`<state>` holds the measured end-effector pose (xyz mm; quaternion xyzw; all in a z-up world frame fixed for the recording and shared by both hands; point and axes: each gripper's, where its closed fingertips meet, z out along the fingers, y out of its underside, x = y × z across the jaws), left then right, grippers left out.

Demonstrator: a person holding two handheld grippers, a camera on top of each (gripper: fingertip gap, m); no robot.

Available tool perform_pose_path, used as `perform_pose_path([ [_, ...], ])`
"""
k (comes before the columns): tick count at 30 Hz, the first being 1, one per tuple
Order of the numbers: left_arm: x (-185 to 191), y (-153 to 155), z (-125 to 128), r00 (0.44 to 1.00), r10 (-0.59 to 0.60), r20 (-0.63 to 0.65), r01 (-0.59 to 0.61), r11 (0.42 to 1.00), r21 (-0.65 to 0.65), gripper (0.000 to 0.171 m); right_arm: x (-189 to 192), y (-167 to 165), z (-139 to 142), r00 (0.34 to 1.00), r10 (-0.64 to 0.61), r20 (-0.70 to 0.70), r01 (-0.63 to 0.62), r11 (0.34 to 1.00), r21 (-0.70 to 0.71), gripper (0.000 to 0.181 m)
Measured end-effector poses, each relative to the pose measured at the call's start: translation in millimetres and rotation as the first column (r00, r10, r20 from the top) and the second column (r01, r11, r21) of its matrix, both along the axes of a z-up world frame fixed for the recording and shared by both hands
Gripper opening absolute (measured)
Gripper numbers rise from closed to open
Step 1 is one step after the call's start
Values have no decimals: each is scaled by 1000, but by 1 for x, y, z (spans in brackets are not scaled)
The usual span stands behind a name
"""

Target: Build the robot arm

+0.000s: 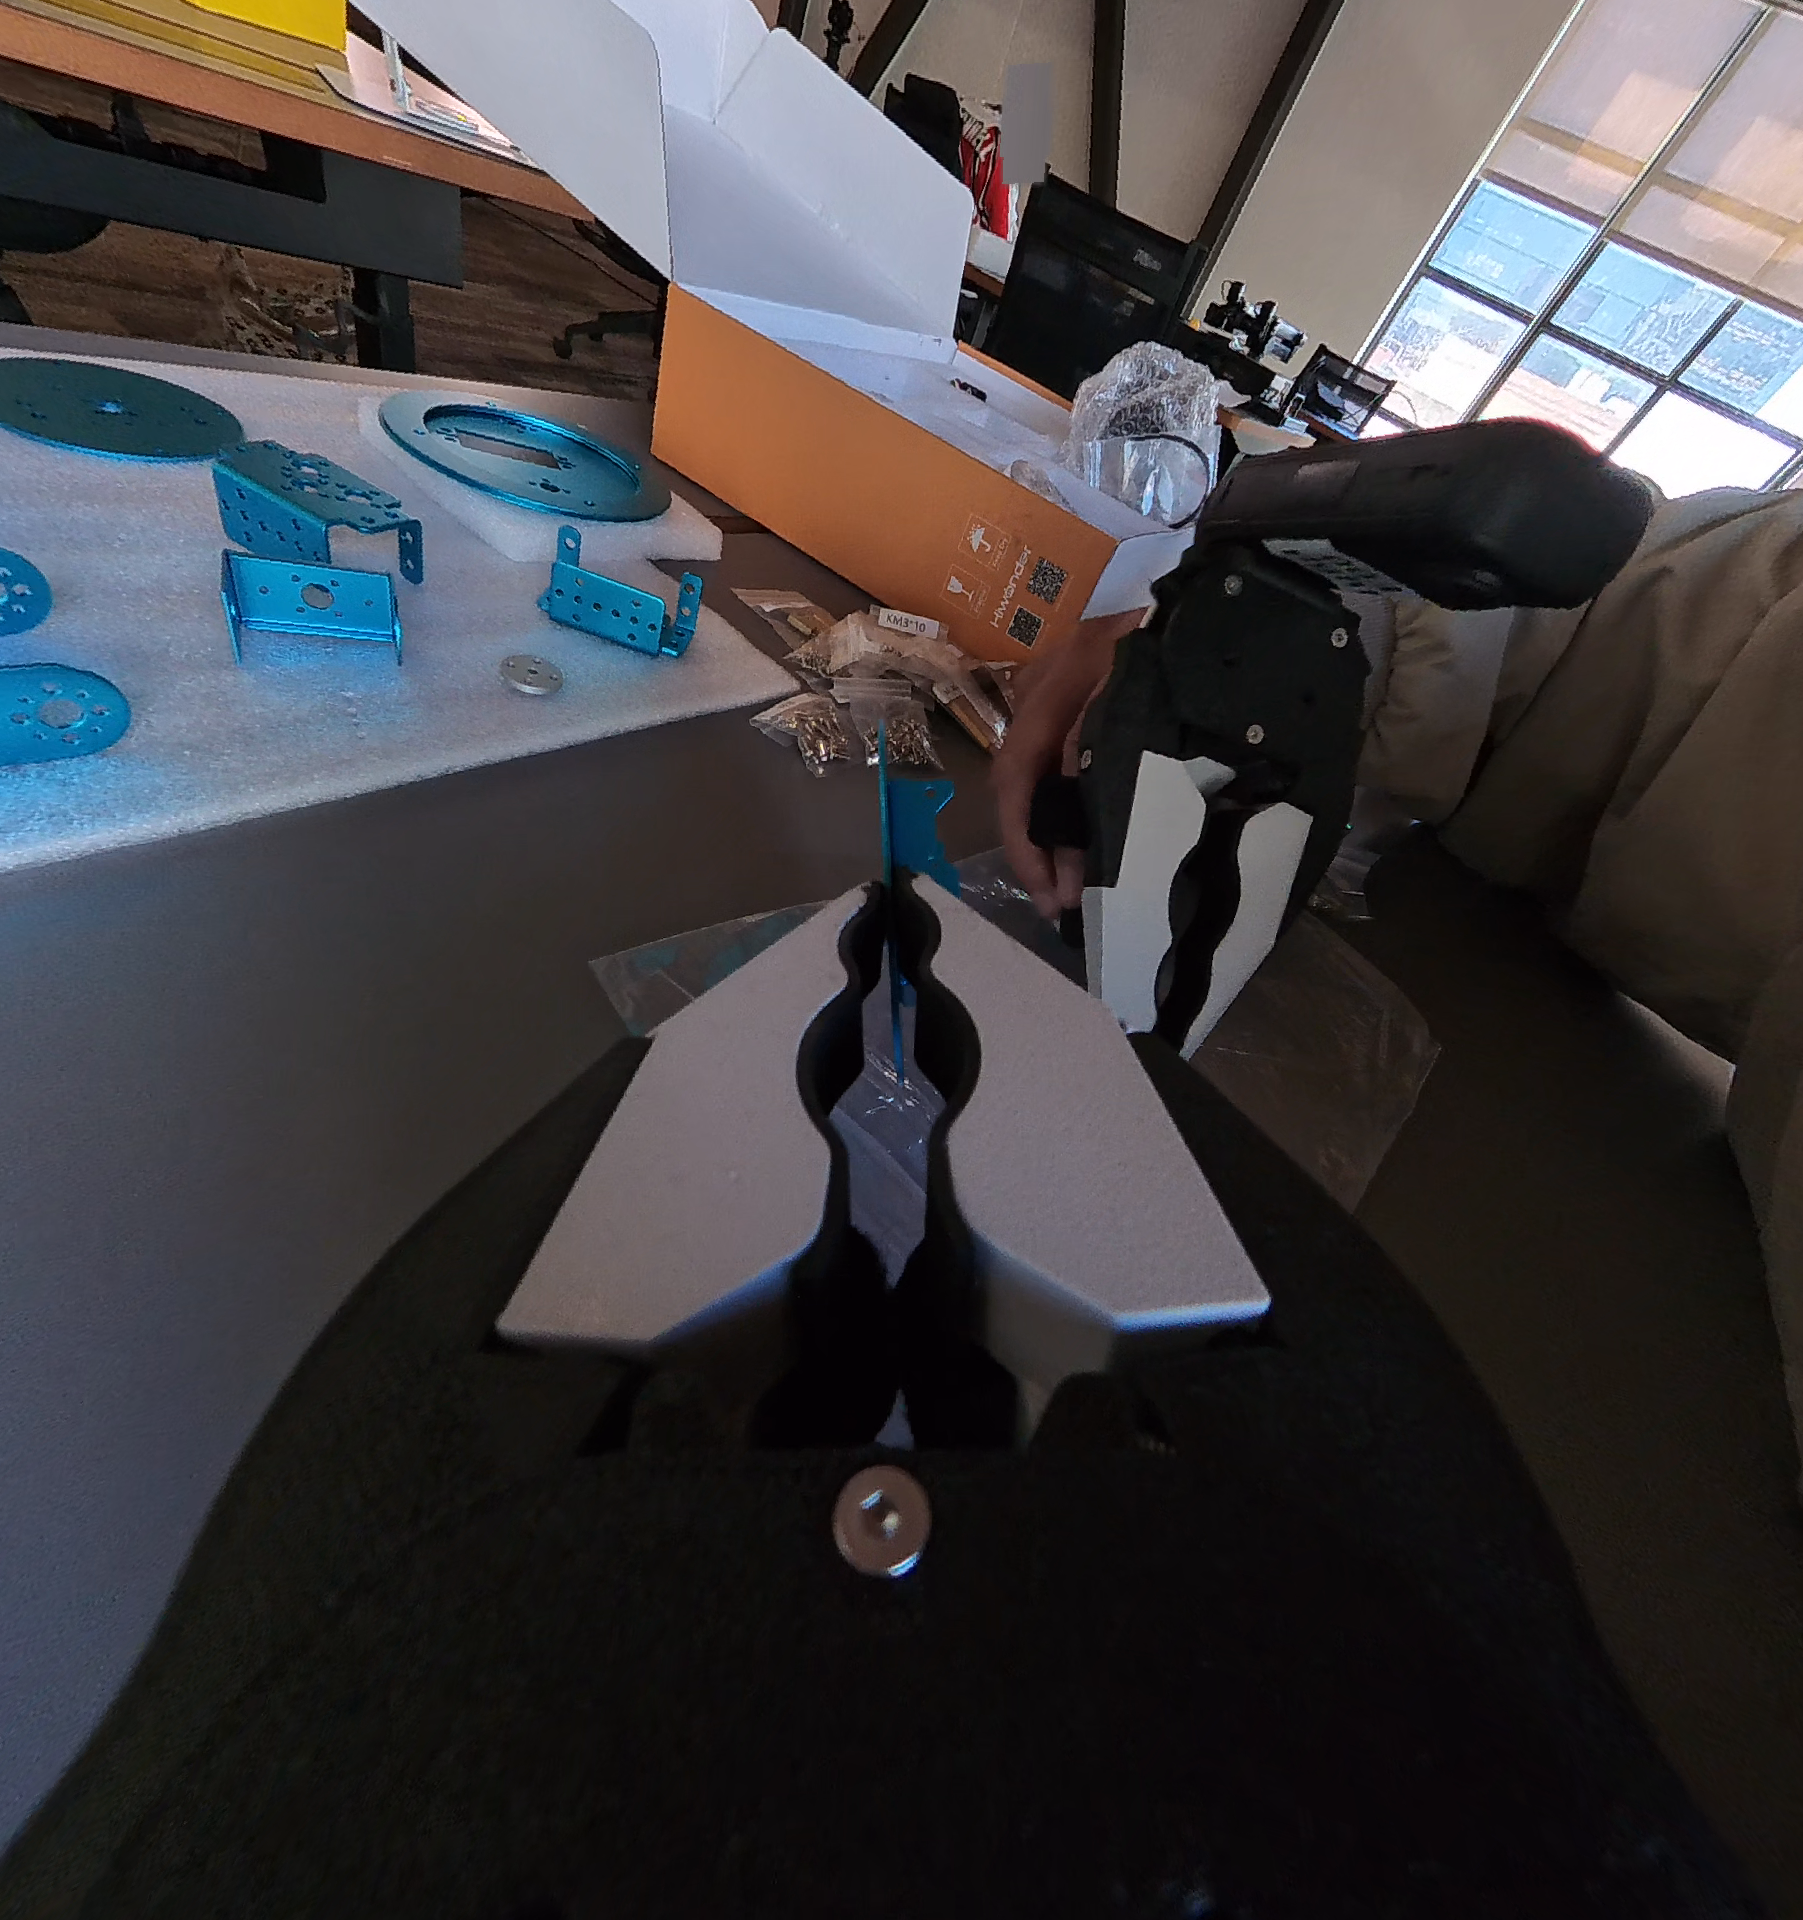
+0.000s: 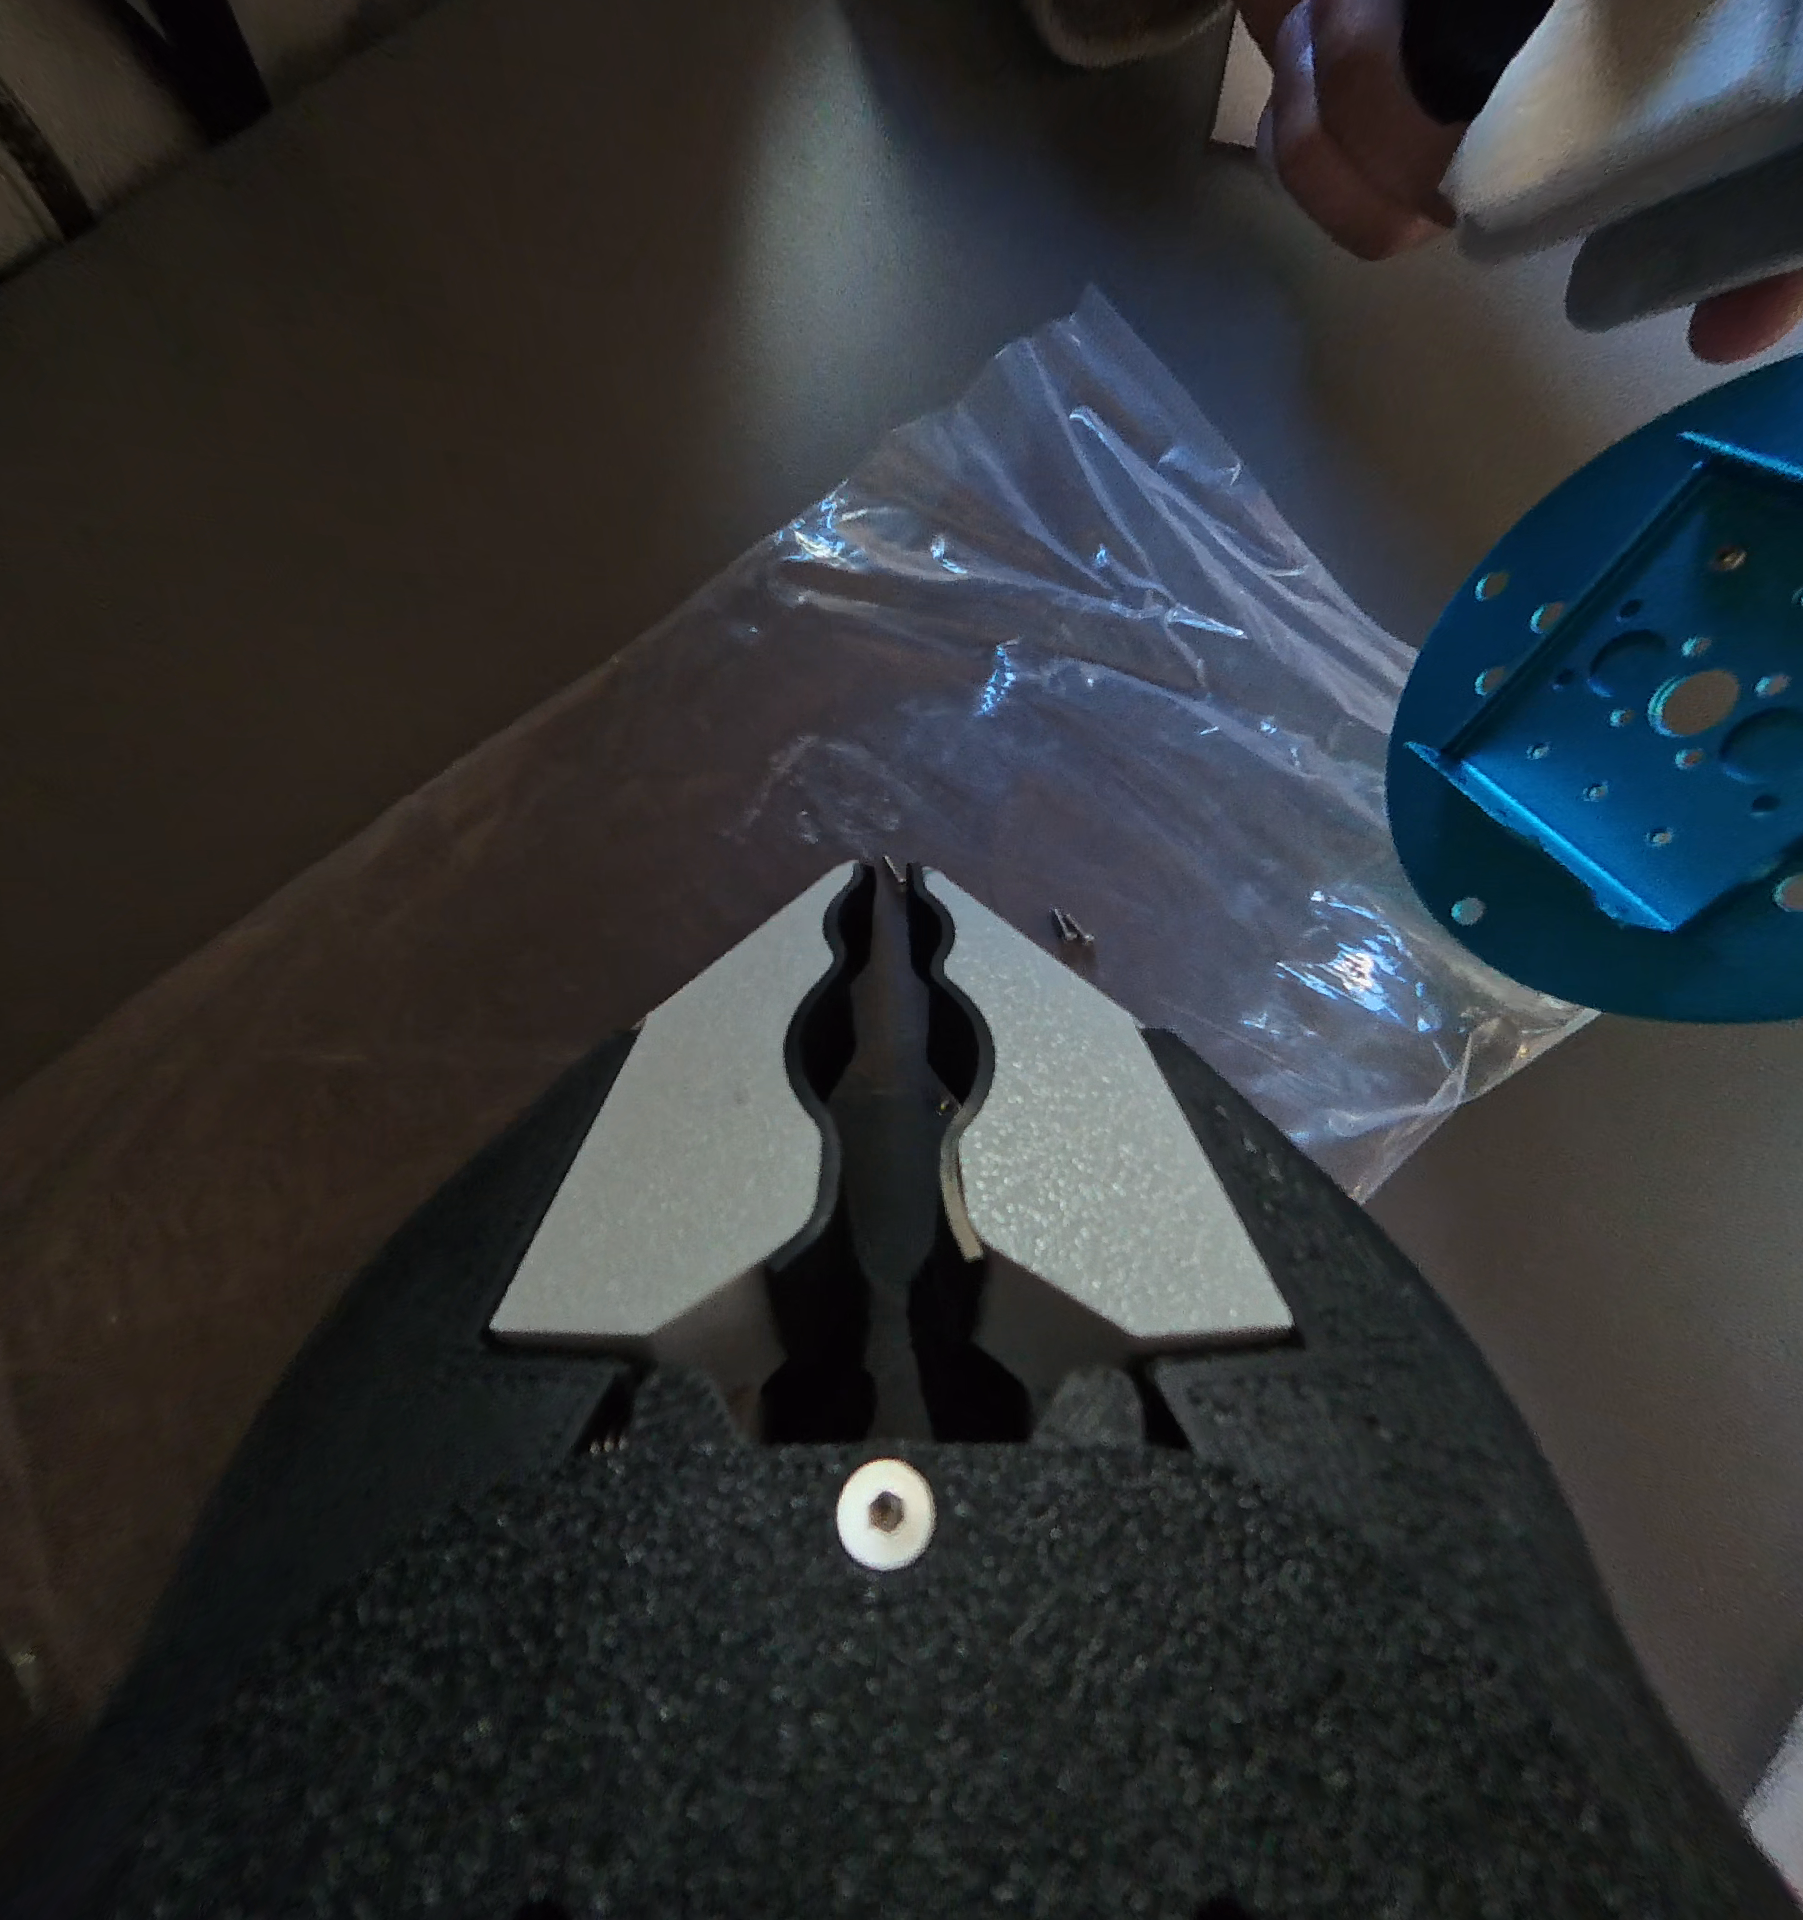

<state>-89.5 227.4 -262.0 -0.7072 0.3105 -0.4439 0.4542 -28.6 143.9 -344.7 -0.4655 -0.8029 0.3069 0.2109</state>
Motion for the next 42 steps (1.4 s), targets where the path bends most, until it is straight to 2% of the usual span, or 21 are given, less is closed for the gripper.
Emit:
perform_pose_path([
  [22,-1,1,-1,1000,5,-2,-5,1000,-2,0,1,0,-3,1000,1,26,-2,999,43,0],
  [33,-1,1,0,1000,6,0,-6,1000,0,0,1,2,-4,997,-23,70,13,991,131,0],
  [42,-1,1,-1,1000,3,1,-3,1000,-8,0,-3,6,6,999,-45,-3,45,983,177,0],
])
